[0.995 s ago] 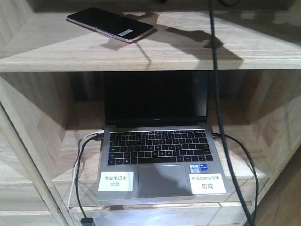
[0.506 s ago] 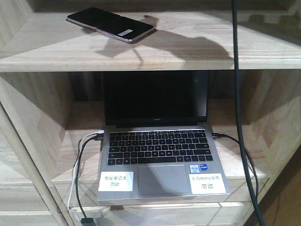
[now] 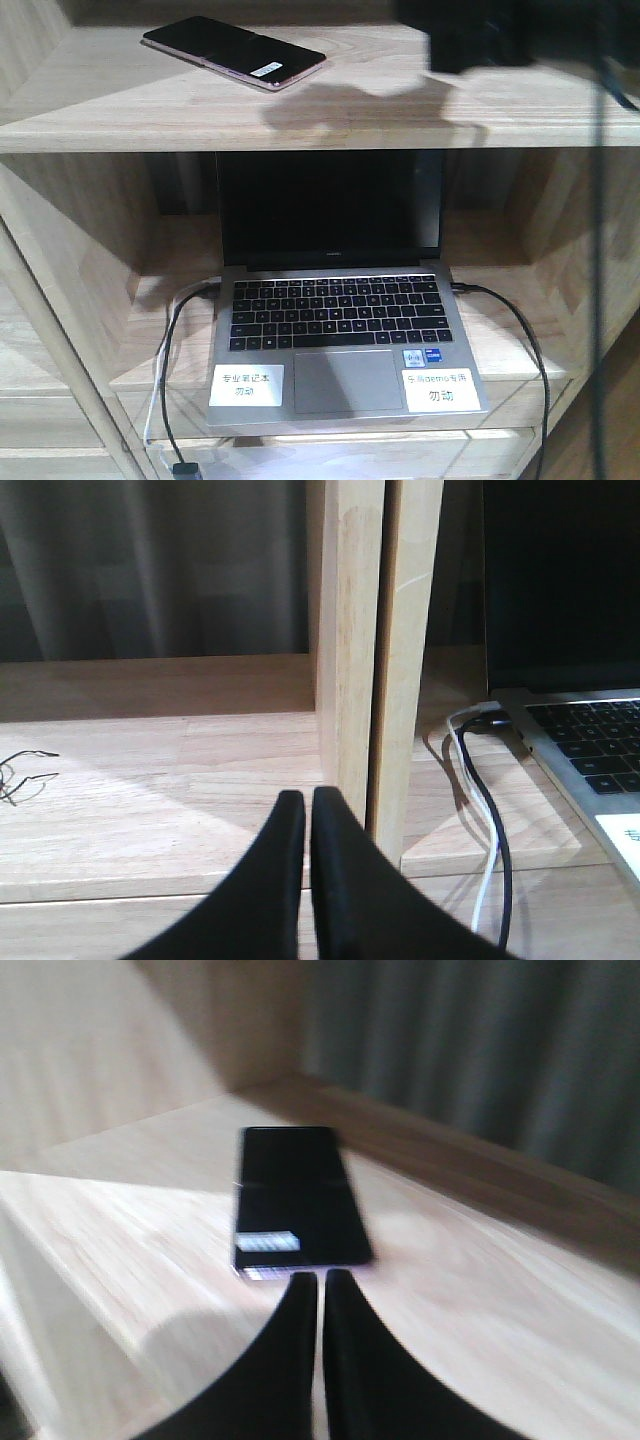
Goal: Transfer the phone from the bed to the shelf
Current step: 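Withdraw the open right gripper away from the phone and shelf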
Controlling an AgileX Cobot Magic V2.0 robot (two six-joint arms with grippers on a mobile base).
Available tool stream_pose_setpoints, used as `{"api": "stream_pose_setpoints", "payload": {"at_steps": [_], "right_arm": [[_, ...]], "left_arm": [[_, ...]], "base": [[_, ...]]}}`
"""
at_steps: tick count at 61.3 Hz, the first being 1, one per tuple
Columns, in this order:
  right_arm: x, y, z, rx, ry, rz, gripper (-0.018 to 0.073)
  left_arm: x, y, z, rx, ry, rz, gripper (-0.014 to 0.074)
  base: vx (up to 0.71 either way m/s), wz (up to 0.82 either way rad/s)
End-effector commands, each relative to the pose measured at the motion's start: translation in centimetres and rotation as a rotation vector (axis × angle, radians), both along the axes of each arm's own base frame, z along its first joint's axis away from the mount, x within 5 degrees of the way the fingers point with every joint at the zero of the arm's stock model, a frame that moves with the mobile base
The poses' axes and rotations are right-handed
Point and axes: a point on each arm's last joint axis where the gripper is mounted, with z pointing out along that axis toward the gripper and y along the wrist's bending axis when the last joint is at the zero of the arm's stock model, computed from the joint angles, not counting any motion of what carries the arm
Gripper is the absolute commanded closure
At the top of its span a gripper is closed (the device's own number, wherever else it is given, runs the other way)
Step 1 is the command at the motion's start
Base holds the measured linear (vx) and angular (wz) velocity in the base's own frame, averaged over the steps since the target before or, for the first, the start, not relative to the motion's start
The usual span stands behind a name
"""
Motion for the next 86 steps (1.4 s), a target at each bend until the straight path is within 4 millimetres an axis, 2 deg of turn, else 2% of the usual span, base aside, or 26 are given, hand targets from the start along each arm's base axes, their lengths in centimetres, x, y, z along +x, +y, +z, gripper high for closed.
{"api": "stream_pose_setpoints", "payload": {"at_steps": [1,17,29,47,57,65,86], "right_arm": [[-2.6,-1.8,1.2,0.080,-0.109,-0.106,0.0564],[-8.0,-4.3,-1.7,0.112,-0.156,-0.195,0.0564],[-12.0,-5.6,-4.6,0.124,-0.166,-0.206,0.0564],[-16.3,-6.9,-9.3,0.154,-0.175,-0.203,0.0564],[-17.5,-7.3,-11.7,0.152,-0.170,-0.203,0.0564],[-17.8,-7.4,-12.9,0.146,-0.158,-0.202,0.0564],[-17.8,-7.3,-13.1,0.144,-0.150,-0.197,0.0564]], "left_arm": [[0.1,0.1,0.6,-0.014,-0.075,0.007,0.0596],[0.1,0.1,0.6,-0.014,-0.075,0.007,0.0596],[0.1,0.1,0.6,-0.014,-0.075,0.007,0.0596],[0.1,0.1,0.6,-0.014,-0.075,0.007,0.0596],[0.1,0.1,0.6,-0.014,-0.075,0.007,0.0596],[0.1,0.1,0.6,-0.014,-0.075,0.007,0.0596],[0.1,0.1,0.6,-0.014,-0.075,0.007,0.0596]], "base": [[0.00,0.00],[0.00,0.00],[0.00,0.00],[0.00,0.00],[0.00,0.00],[0.00,0.00],[0.00,0.00]]}}
